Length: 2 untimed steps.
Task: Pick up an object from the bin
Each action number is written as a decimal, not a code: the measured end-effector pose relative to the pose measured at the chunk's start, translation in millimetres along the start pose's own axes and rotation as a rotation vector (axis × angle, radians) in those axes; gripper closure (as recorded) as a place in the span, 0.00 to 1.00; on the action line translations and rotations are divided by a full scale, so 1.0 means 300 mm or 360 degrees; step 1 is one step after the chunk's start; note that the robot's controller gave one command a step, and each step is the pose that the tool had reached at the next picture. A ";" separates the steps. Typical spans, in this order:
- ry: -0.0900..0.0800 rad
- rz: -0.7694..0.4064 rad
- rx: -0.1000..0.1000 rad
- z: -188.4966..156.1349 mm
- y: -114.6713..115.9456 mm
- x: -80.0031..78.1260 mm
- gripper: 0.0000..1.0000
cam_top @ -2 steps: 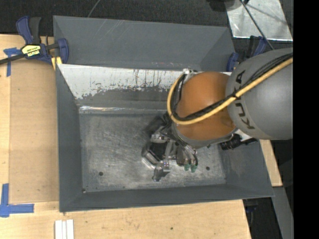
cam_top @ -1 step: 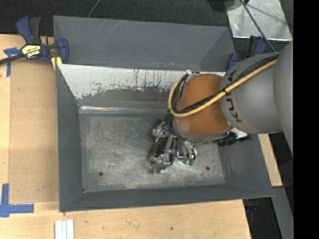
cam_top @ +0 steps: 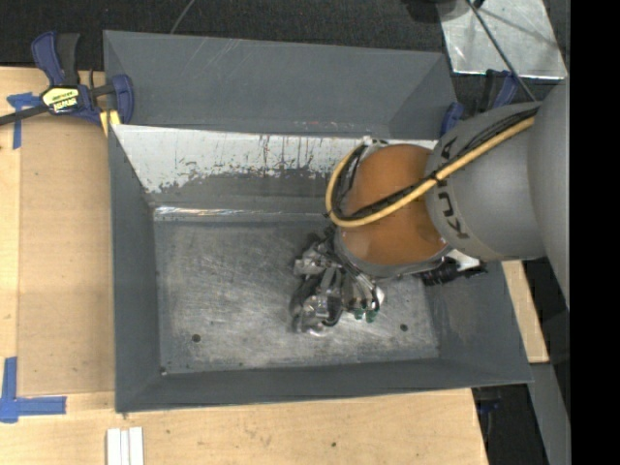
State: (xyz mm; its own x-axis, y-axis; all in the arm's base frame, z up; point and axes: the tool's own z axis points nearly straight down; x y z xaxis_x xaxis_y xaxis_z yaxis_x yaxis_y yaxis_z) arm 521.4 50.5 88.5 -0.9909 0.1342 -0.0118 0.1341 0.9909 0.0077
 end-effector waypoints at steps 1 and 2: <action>-0.0015 0.0479 -0.0022 0.015 -0.031 0.005 1.00; 0.0000 0.0479 0.0009 -0.356 -0.040 0.006 1.00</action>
Offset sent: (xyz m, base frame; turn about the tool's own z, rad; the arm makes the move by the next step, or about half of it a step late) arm -0.0128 -0.0190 -0.0185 0.3137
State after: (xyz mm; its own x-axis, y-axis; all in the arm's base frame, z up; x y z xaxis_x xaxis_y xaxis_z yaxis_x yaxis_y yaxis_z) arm 516.7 38.2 195.1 -0.9065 0.4221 -0.0098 0.4221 0.9066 0.0056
